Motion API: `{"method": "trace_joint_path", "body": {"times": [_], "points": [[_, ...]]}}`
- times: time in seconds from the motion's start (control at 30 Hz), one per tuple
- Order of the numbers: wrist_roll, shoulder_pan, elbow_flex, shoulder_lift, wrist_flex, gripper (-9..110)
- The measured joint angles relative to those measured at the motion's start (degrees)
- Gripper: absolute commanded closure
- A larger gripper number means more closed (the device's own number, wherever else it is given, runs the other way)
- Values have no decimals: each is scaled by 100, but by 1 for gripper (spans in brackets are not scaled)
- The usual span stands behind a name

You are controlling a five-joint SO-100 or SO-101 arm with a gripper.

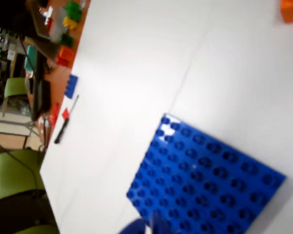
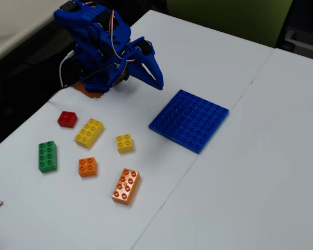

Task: Pick up the 2x2 orange block and go up the 8x8 blue block.

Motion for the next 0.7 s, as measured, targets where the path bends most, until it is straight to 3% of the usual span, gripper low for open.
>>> {"method": "trace_joint_path", "body": {"times": [0.37,0.7], "points": [[-2013,501,-2522,-2188,1274,101],[-3120,1283,-4702,-3832,2742,101]]}}
